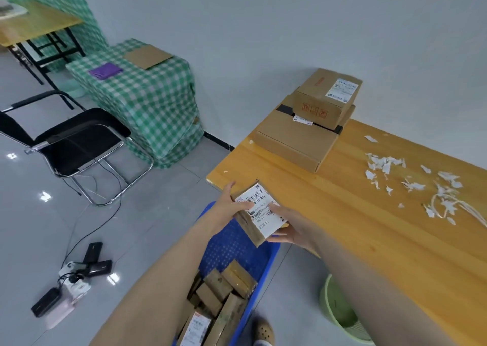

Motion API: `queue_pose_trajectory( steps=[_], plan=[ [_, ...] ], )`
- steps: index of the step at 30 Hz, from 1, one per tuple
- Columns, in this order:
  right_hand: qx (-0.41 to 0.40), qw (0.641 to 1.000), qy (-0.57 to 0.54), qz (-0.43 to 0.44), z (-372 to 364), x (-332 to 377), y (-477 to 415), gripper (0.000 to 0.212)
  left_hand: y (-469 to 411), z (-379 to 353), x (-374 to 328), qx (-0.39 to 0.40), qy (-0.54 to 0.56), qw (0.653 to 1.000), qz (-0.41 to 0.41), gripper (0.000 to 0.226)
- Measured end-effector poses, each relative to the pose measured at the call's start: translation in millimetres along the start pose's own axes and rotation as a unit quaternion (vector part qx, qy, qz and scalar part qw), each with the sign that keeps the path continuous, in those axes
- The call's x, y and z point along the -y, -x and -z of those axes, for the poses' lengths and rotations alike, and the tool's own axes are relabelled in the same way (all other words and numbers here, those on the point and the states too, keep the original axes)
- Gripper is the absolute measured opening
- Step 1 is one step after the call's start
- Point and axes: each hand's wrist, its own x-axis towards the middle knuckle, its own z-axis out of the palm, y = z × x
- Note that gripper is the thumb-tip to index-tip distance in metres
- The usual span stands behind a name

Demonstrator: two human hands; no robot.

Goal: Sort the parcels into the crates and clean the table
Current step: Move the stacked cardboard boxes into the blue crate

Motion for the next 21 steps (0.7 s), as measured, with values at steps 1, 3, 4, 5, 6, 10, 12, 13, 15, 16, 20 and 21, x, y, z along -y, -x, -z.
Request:
queue_pose_trajectory(
  steps=[1, 3, 4, 5, 6, 10, 12, 13, 15, 16, 20, 21],
  plan=[
    [-0.002, 1.0, -0.004, 0.006, 1, 1, -1, 0.053, -3, -2, 2, -0.01, 0.014, 1.0, 0.012, 0.098],
    [-0.004, 1.0, -0.017, 0.015, 1, 4, -4, 0.049, -8, -7, 4, -0.007, 0.01, 0.998, 0.058, 0.107],
    [-0.007, 1.0, -0.023, 0.013, 1, 6, -5, 0.048, -10, -9, 6, 0.002, -0.007, 0.997, 0.077, 0.104],
    [-0.012, 1.0, -0.026, 0.006, 0, 8, -5, 0.046, -13, -11, 8, 0.007, -0.022, 0.996, 0.088, 0.101],
    [-0.017, 0.999, -0.027, -0.008, -1, 10, -7, 0.044, -14, -9, 8, 0.006, -0.035, 0.995, 0.095, 0.099],
    [-0.007, 0.995, 0.062, -0.072, -10, 9, -15, 0.052, -15, 7, 10, 0.013, -0.115, 0.988, 0.102, 0.093],
    [-0.005, 0.993, 0.089, -0.073, -18, 7, -17, 0.051, -17, 16, 7, 0.028, -0.144, 0.985, 0.088, 0.085],
    [-0.007, 0.995, 0.081, -0.063, -28, 6, -19, 0.044, -19, 24, 6, 0.032, -0.157, 0.984, 0.081, 0.082],
    [-0.013, 0.997, 0.062, -0.04, -41, 3, -20, 0.036, -21, 34, 2, 0.032, -0.176, 0.982, 0.068, 0.083],
    [-0.019, 0.998, 0.053, -0.027, -51, -3, -25, 0.038, -23, 45, 2, 0.042, -0.189, 0.979, 0.062, 0.084],
    [-0.062, 0.998, 0.011, 0.013, -85, -27, -43, 0.048, -29, 77, 6, 0.074, -0.231, 0.969, 0.04, 0.076],
    [-0.079, 0.997, -0.004, 0.018, -101, -38, -50, 0.048, -30, 91, 12, 0.081, -0.238, 0.967, 0.042, 0.073]
  ],
)
